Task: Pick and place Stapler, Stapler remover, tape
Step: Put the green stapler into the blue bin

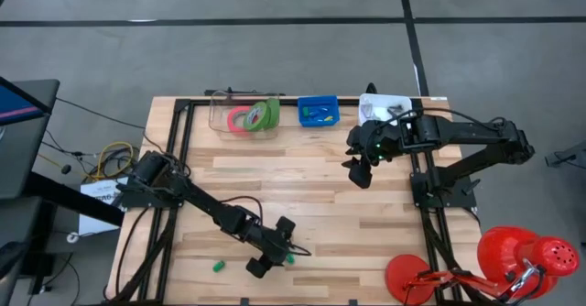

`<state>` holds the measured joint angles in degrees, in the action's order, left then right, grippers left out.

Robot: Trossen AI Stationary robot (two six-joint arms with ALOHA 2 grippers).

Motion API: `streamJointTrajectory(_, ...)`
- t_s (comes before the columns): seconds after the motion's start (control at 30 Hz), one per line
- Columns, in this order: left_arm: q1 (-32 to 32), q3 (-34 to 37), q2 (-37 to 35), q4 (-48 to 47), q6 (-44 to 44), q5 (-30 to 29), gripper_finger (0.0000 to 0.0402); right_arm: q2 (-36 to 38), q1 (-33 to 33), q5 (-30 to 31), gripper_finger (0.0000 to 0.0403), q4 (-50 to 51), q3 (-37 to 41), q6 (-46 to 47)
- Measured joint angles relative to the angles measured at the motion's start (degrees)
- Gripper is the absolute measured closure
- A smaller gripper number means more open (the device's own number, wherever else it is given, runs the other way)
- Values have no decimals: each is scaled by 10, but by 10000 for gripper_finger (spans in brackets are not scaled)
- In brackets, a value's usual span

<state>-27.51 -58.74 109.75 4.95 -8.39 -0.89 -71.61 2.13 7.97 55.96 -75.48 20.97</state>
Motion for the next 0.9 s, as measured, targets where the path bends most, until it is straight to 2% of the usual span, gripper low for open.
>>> streamJointTrajectory(0.6, 0, 0, 19, 11, 10, -4, 130, 0, 0, 0, 226, 4, 0, -4)
streamJointTrajectory(0.9, 0, 0, 19, 11, 10, 3, 188, 0, 0, 0, 226, 3, 0, -5)
